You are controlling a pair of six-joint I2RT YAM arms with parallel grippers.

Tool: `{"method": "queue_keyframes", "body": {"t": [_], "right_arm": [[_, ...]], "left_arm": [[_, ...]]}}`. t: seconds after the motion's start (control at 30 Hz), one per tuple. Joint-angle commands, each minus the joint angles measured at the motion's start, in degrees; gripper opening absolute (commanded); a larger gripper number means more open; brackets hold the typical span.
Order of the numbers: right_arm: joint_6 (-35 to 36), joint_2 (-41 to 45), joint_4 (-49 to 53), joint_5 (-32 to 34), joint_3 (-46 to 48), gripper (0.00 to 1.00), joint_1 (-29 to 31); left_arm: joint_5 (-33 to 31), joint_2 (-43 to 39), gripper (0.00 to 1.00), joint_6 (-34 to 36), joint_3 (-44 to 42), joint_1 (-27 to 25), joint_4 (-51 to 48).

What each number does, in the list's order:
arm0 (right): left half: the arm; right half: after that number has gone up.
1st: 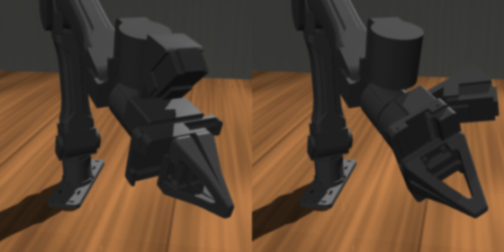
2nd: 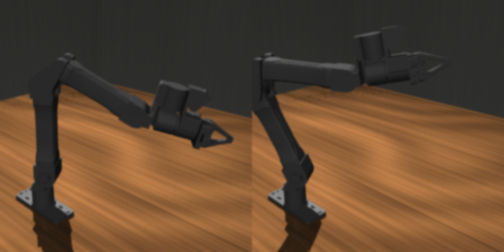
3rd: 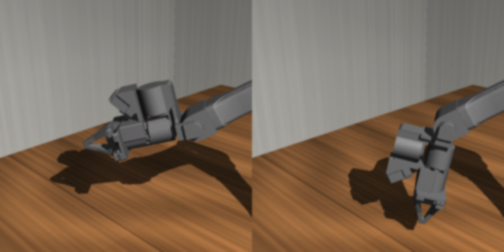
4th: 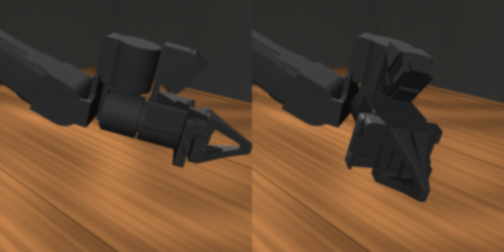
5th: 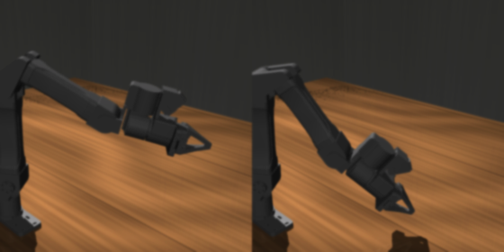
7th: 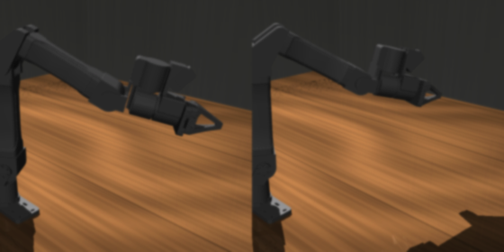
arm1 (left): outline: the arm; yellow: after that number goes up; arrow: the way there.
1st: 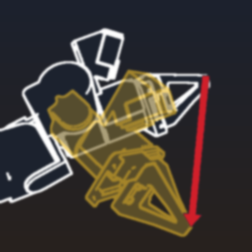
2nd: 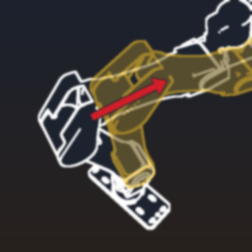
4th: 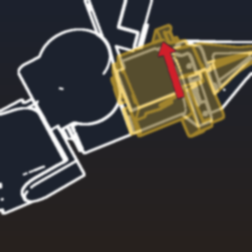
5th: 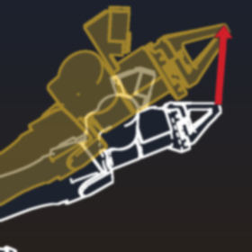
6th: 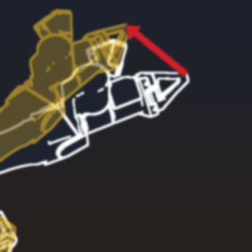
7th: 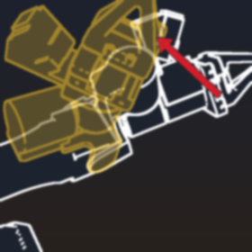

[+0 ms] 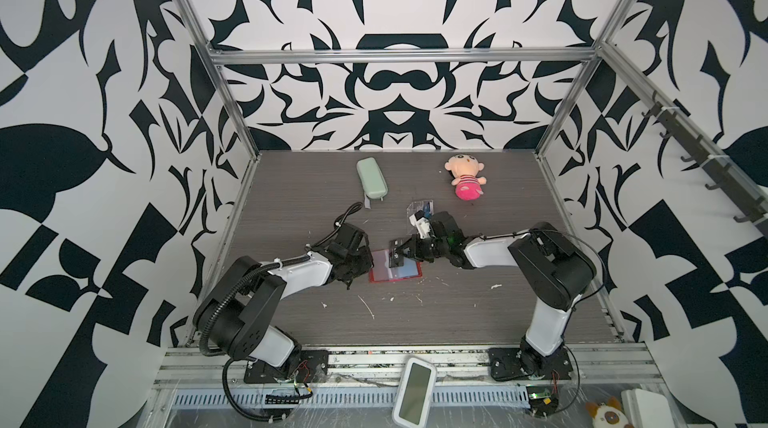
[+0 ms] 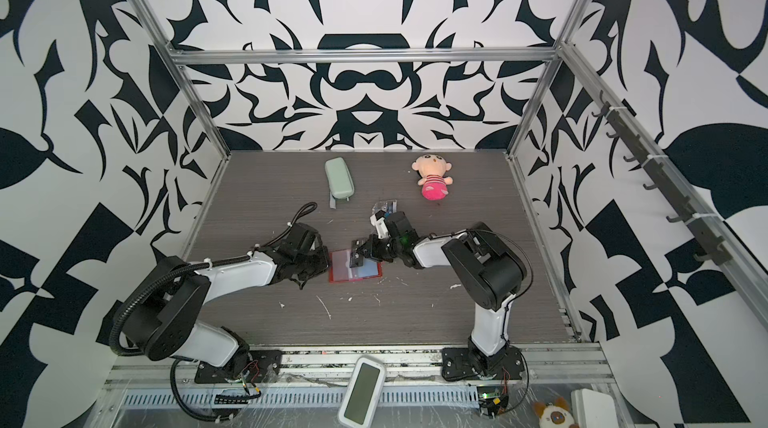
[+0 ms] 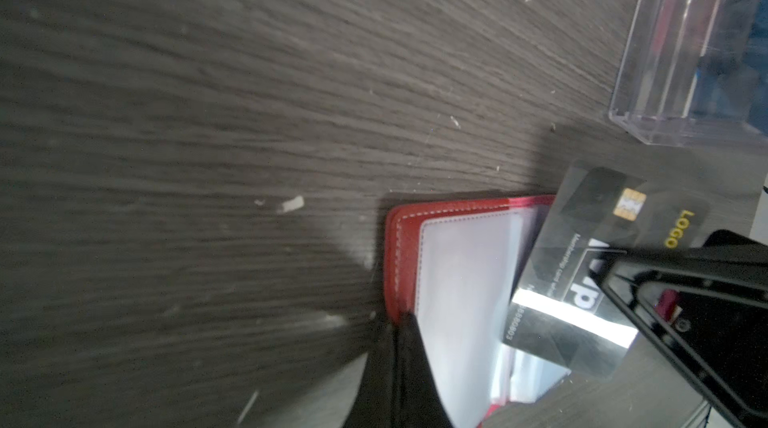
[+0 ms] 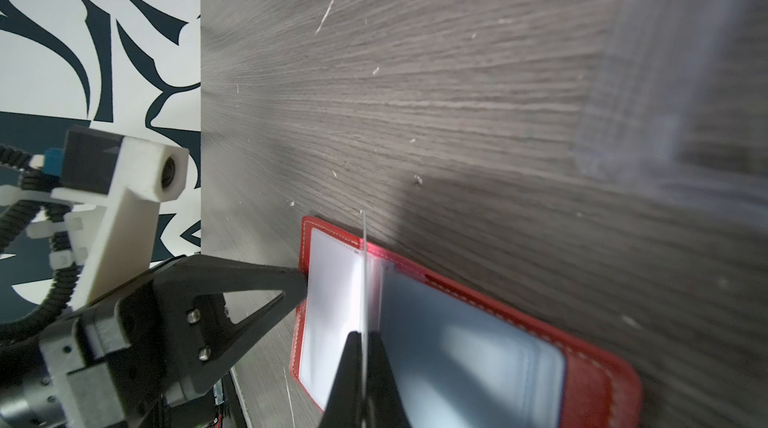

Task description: Put the credit cards into the card holder

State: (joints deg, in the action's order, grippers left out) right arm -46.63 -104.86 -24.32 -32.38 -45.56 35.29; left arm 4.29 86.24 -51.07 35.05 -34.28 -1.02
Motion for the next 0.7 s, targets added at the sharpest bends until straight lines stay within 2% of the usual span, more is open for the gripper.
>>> {"method": "queue_keyframes", "body": {"t": [0.0, 0.67], "right_arm": [[0.12, 0.36, -0.44, -1.86, 0.29, 0.00, -0.04], [1.47, -2.79, 5.73, -6.09, -2.88, 0.00, 0.55]], "left_arm": [[-1.34, 1.39, 0.00, -0.50, -2.26, -0.17, -3.99], [-1.38, 2.49, 0.00, -0.29, -2.00, -0.35, -3.64]]}}
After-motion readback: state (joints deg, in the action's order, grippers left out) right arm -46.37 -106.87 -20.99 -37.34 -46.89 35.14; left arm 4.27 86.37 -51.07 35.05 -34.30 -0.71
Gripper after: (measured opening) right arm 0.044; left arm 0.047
